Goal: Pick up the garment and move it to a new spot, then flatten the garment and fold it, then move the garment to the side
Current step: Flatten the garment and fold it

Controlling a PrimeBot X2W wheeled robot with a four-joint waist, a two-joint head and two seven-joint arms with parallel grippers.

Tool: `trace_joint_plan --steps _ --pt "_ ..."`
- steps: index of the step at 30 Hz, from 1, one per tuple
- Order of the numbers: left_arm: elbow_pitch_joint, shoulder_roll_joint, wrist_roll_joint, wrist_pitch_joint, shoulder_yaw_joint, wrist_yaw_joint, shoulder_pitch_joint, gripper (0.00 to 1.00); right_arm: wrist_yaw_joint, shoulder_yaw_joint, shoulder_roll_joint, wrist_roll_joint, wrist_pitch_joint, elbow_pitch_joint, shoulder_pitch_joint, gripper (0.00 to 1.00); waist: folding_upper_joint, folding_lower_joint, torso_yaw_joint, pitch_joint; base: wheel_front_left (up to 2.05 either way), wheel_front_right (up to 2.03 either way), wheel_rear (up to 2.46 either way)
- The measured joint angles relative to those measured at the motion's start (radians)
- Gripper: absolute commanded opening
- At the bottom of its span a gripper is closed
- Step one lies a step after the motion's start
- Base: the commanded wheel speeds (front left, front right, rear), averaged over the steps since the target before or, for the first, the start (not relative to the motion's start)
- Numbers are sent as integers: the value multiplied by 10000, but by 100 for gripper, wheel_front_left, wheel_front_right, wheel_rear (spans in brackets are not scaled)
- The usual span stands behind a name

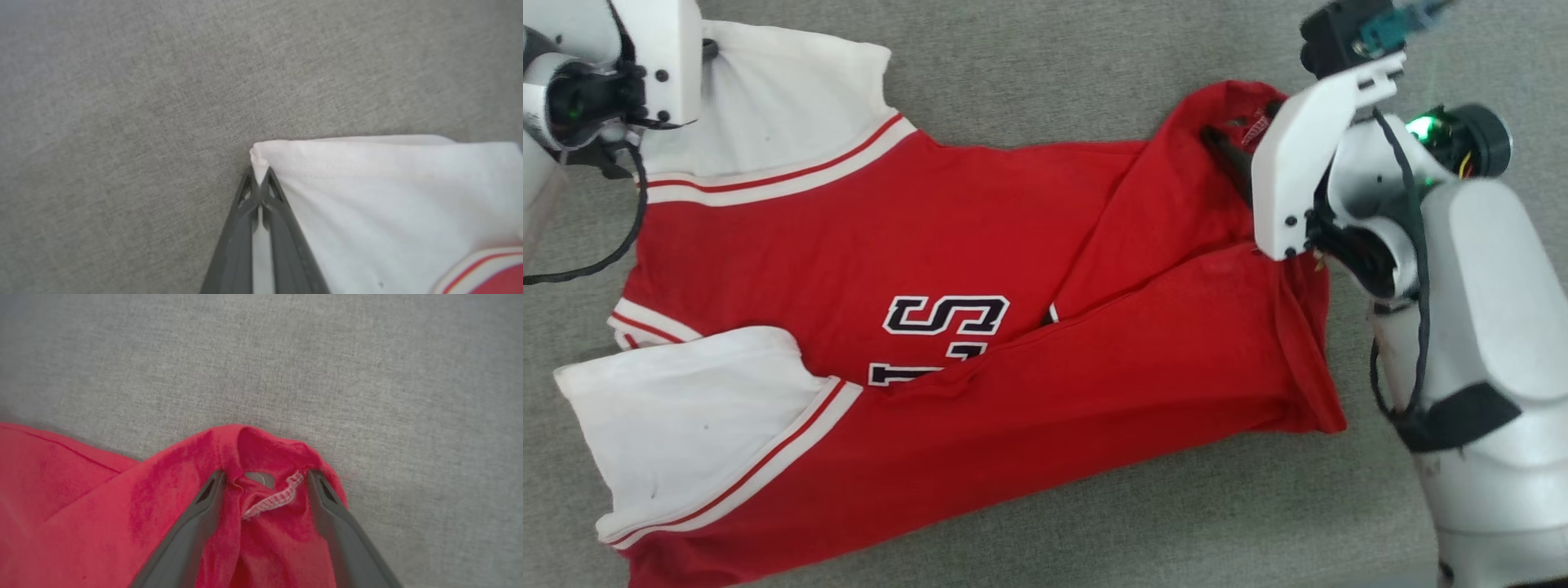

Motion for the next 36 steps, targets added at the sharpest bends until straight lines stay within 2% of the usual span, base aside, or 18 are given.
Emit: trace_joint_plan --steps 3,4,5,10,15,21,28,32,36 --pt "171 -199 -2 -150 6 -38 -18 0 -2 458 -228 67 761 568 -533 100 0 0 183 -9 0 0 0" --pt "222 -288 -2 -199 4 -56 -21 0 0 635 -372 67 903 683 -651 44 0 0 243 -17 0 0 0" --pt "274 -339 -2 -276 6 -79 -24 0 0 786 -470 88 1009 757 -754 0 1 0 303 -26 0 0 0" --pt "525 -560 -52 -709 100 -171 29 0 4 819 -734 332 834 811 -860 0 0 0 570 -158 0 0 0" --pt "573 -493 -142 -982 165 -437 168 0 2 681 -1149 479 284 412 -517 0 0 0 833 -466 0 0 0" --pt "163 -410 -372 -1133 234 -650 289 0 2 343 -1676 614 -217 -518 411 0 0 0 1195 -962 0 0 0" --pt "-871 -150 -546 -991 221 -690 669 0 2 -249 -2063 669 -667 -1762 1660 0 0 0 1621 -1603 0 0 0" --pt "-1908 247 -650 -859 199 -408 1097 0 2 -451 -2307 759 -826 -2581 2405 0 0 0 1833 -1934 0 0 0" --pt "-3749 1022 -802 -445 148 359 1777 0 2 -523 -2744 899 -834 -3697 3375 0 0 0 2032 -2283 0 0 0"
